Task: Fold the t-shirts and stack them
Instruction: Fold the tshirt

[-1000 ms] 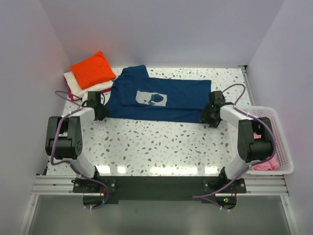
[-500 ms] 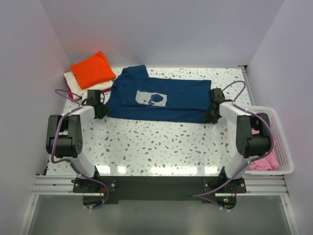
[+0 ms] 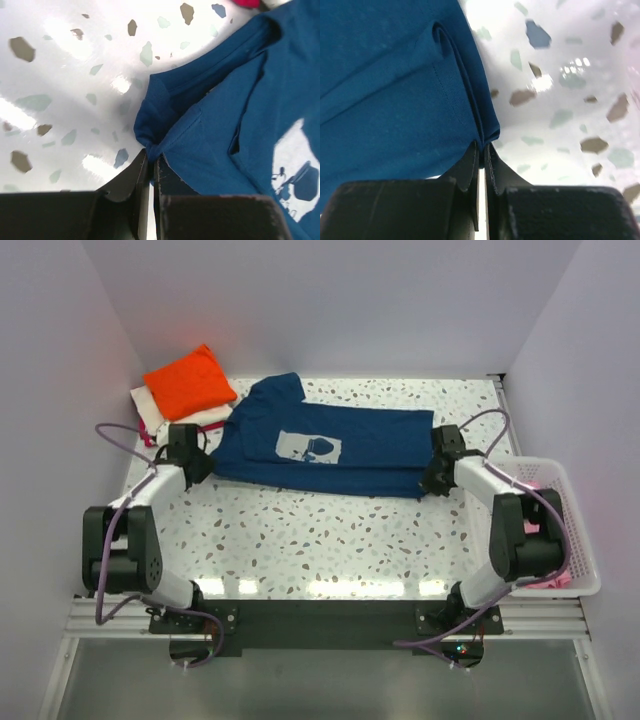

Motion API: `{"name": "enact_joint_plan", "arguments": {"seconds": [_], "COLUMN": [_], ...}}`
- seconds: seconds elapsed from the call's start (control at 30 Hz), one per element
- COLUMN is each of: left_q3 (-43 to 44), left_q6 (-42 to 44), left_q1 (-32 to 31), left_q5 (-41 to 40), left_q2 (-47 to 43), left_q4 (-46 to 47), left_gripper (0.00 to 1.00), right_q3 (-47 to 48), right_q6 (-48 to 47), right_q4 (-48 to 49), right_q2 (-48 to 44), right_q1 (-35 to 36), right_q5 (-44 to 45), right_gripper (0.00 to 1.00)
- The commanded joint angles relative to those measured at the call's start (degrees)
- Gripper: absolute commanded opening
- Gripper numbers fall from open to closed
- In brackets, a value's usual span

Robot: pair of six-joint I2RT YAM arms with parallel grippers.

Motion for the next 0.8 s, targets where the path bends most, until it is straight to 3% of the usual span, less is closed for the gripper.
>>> {"name": "enact_joint_plan", "arguments": {"seconds": [0.0, 0.53, 0.6, 0.63, 0.7, 0.77], "left_q3": [-3.8, -20.3, -22.3, -22.9, -23.6, -23.0], "left_q6": [0.2, -3.8, -5.1, -5.2, -5.8, -5.9], "left_q1": [1.6, 2.4, 2.4, 2.5, 2.4, 2.2], "left_q5": [-4.5, -7.0, -6.7, -6.0, -5.8, -4.4], "left_q2": [-8.1, -38.0, -41.5, -42.5, -44.9, -46.2], "left_q4": [-2.3, -16.8, -18.1, -19.0, -20.2, -21.0], "left_gripper": [0.0, 0.0, 0.0, 0.04, 0.25, 0.41], "right_q3": [-3.3, -15.9, -17.1, -17.4, -17.8, -17.5], "right_q6": [-0.8, 0.6, 1.1, 1.3, 1.4, 1.1], "right_q4": [-3.4, -17.1, -19.3, -20.0, -21.7, -22.7], "right_q2": [-7.2, -36.3, -39.6, -40.4, -42.3, -45.1], "right_q1": [-0.3, -1.8, -1.8, -1.8, -1.8, -1.8], "right_q5": [0.7, -7.1, -8.7, -9.5, -10.5, -12.0], "right_gripper": [0.0, 0.0, 0.08, 0.11, 0.19, 0.37]}}
